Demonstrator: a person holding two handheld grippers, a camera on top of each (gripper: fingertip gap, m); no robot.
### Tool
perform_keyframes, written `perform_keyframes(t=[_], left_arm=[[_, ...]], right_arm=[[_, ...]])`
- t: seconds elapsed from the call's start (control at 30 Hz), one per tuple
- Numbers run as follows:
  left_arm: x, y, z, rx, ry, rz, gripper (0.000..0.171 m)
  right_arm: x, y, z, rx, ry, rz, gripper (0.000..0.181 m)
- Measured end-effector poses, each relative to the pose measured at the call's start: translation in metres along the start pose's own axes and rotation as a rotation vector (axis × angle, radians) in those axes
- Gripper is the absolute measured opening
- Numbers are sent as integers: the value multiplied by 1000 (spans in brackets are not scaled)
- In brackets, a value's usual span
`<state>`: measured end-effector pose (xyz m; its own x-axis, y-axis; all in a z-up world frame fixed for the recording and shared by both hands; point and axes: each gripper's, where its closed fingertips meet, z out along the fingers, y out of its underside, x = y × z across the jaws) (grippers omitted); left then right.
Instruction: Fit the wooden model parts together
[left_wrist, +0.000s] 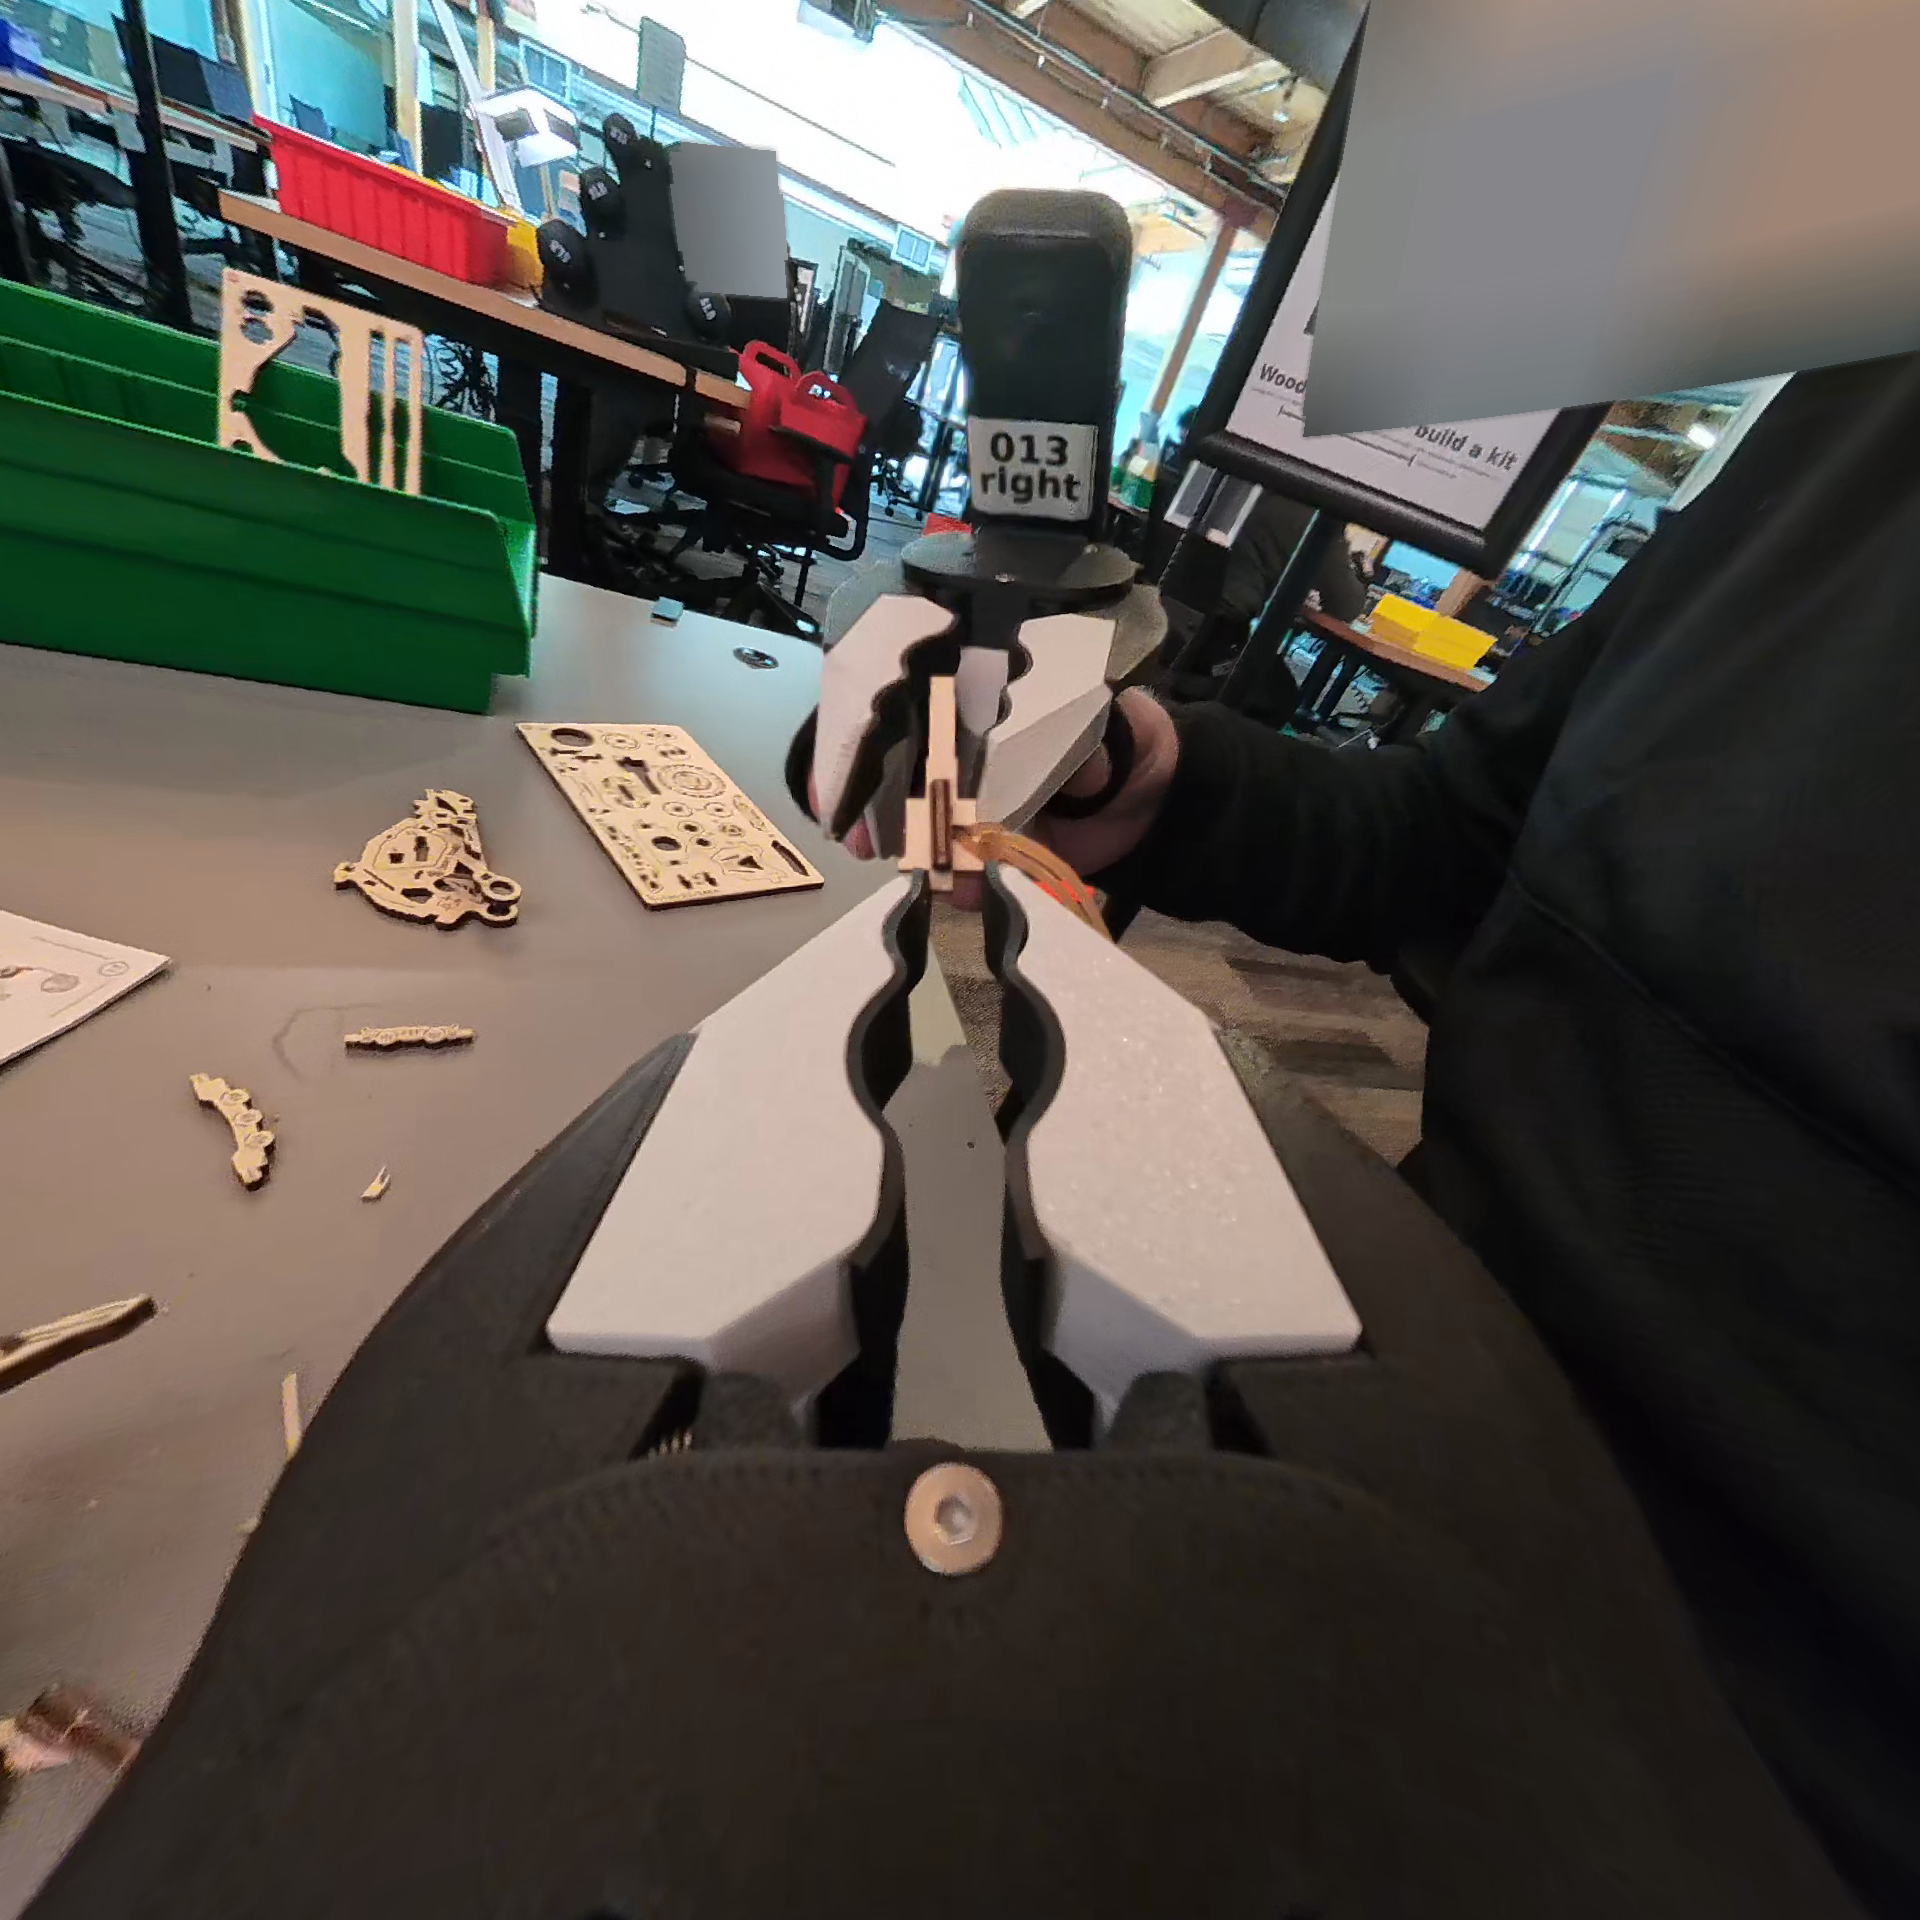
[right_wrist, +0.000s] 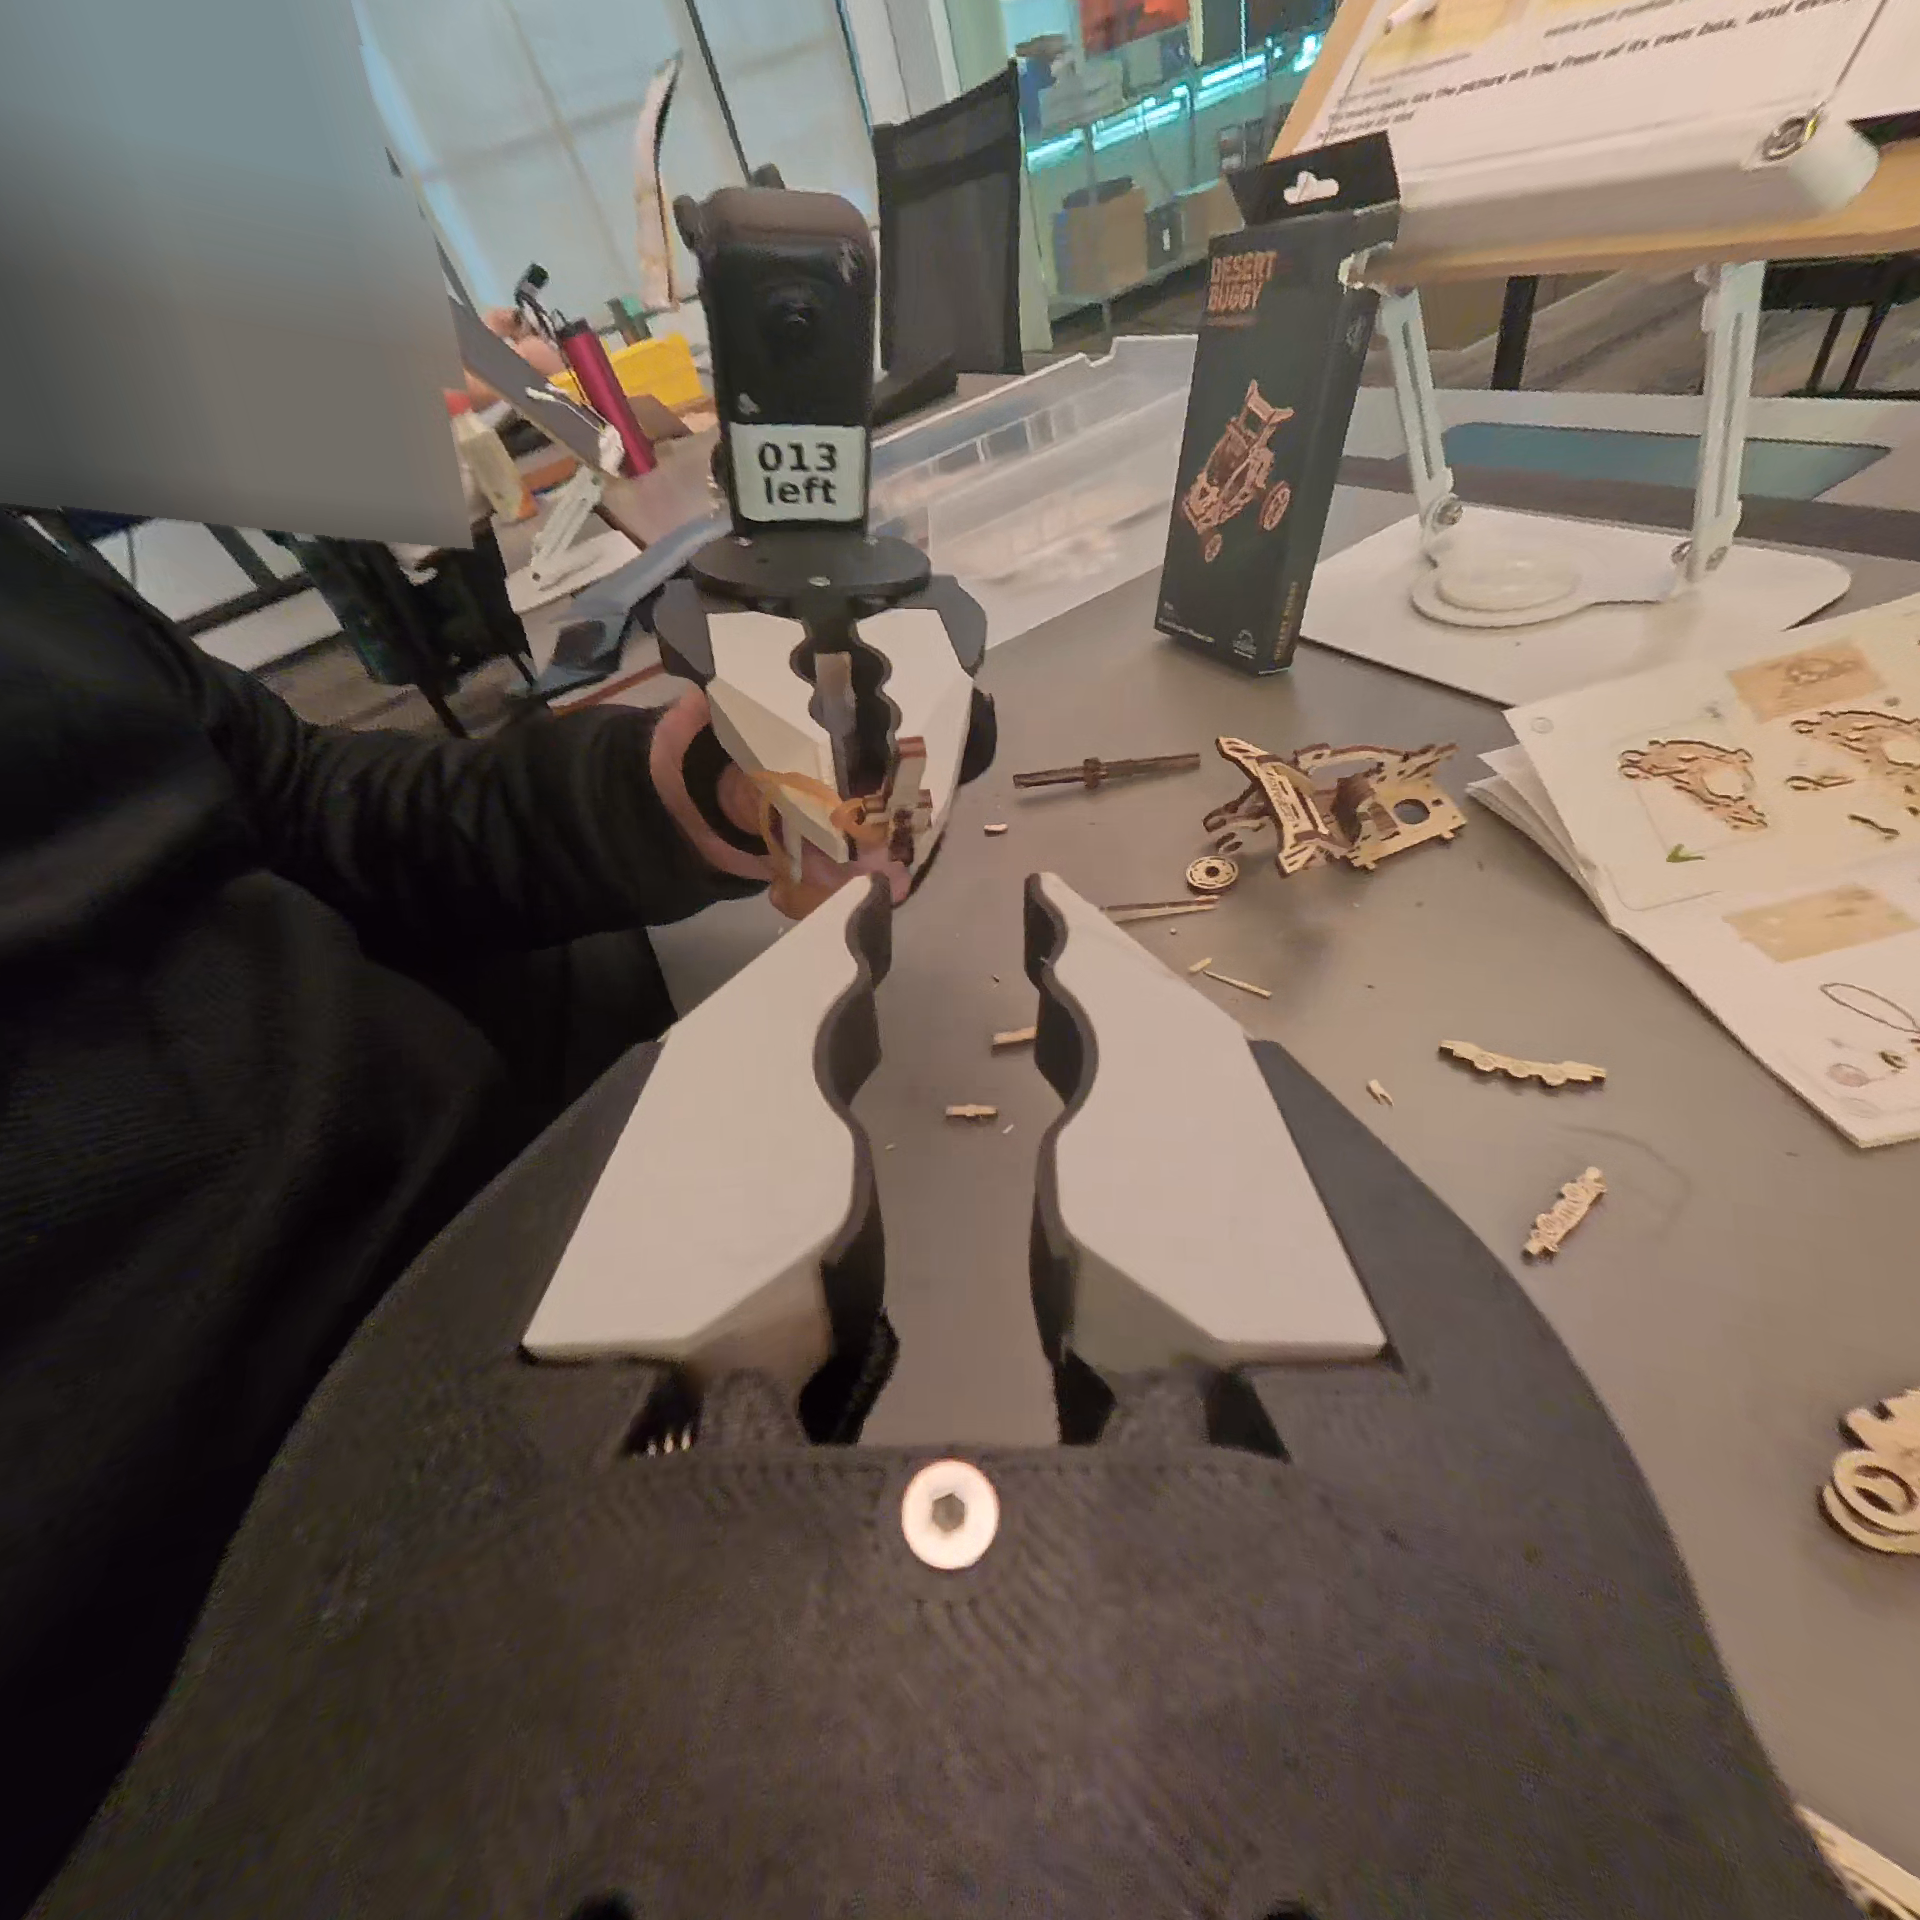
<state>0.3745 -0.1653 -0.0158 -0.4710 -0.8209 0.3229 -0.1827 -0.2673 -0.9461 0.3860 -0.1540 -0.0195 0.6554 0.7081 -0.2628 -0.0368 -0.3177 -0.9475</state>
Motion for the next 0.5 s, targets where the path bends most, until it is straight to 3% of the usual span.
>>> perform_keyframes(t=[0.1,0.2,0.37,0.5], left_arm=[[-2,1,6,-9,7,14,8],[-7,1,9,-5,4,8,8],[-9,1,11,8,12,-11,7],[-6,7,10,-20,-1,14,8]], right_arm=[[-2,-2,2,25,-32,19,18],[-3,-3,4,41,-58,26,0],[1,-2,3,66,-70,78,1],[2,-1,0,74,-74,111,14]])
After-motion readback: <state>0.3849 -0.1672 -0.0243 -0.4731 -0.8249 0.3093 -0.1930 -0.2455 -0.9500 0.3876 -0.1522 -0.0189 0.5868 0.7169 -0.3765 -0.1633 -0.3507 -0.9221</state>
